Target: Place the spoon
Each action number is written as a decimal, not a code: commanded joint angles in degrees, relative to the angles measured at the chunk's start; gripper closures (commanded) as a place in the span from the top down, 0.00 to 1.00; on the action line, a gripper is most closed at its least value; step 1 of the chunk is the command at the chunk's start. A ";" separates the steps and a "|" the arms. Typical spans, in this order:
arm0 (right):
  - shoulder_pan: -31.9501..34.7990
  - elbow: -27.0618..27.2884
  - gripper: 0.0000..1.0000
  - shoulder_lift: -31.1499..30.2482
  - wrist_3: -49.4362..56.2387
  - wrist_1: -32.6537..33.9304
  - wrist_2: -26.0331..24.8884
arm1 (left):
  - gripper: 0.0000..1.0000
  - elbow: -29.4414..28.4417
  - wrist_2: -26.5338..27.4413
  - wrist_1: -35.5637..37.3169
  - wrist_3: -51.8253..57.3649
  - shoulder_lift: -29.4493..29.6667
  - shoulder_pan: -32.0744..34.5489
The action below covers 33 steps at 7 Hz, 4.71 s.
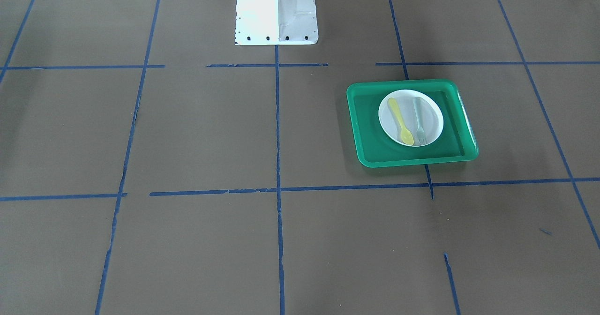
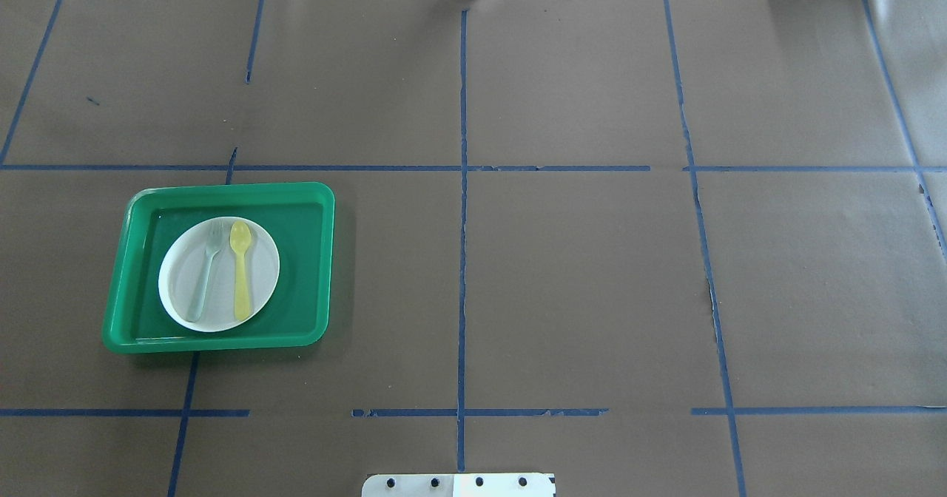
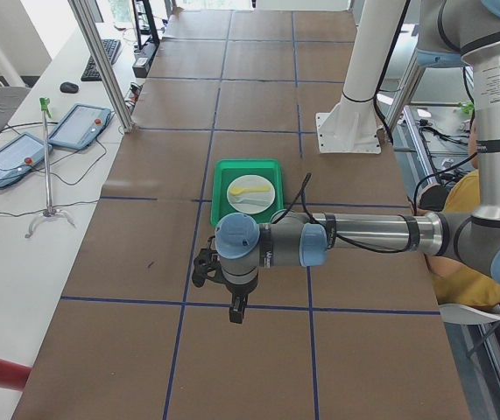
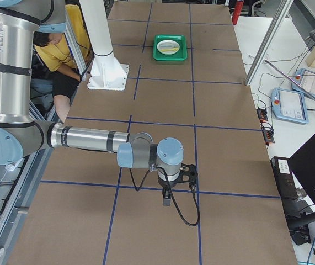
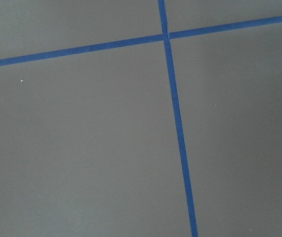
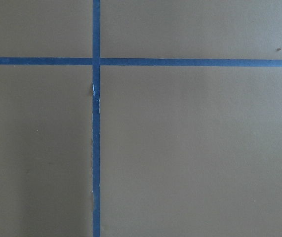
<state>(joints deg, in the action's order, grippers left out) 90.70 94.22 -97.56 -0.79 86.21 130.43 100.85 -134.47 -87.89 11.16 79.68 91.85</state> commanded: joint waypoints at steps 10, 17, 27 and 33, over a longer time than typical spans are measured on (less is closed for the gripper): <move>0.00 0.00 1.00 0.00 0.00 0.01 0.00 | 1.00 13.59 13.15 -25.45 -58.36 6.62 -36.24; 0.00 0.00 1.00 0.00 0.00 -0.08 0.00 | 0.74 3.58 27.33 -25.40 -80.86 20.50 -56.07; 0.00 0.00 1.00 0.00 0.00 0.01 0.00 | 0.00 1.37 26.72 -25.22 -80.51 20.17 -57.39; 0.00 0.00 1.00 0.00 0.00 0.01 0.00 | 0.00 2.46 28.64 -15.20 -81.03 30.61 -57.82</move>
<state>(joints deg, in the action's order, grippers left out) 90.70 94.22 -97.56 -0.79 86.22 130.43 106.57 -107.03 -103.91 -69.31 106.92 35.13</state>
